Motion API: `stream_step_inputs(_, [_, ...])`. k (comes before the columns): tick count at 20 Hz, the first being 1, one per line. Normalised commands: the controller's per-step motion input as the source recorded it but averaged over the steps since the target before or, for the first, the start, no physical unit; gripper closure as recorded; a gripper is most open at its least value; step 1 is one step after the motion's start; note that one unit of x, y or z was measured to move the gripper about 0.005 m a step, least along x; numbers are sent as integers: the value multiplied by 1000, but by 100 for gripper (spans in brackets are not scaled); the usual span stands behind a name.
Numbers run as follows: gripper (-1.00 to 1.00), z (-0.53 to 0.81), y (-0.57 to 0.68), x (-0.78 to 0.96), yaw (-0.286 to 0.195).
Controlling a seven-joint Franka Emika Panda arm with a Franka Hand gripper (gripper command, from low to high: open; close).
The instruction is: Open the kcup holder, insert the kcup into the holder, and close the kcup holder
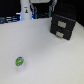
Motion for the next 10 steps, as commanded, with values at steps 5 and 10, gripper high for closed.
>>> stream_step_inputs(5, [-100, 106, 464, -148, -149])
stream_step_inputs(10, [-100, 12, 609, -258, -200])
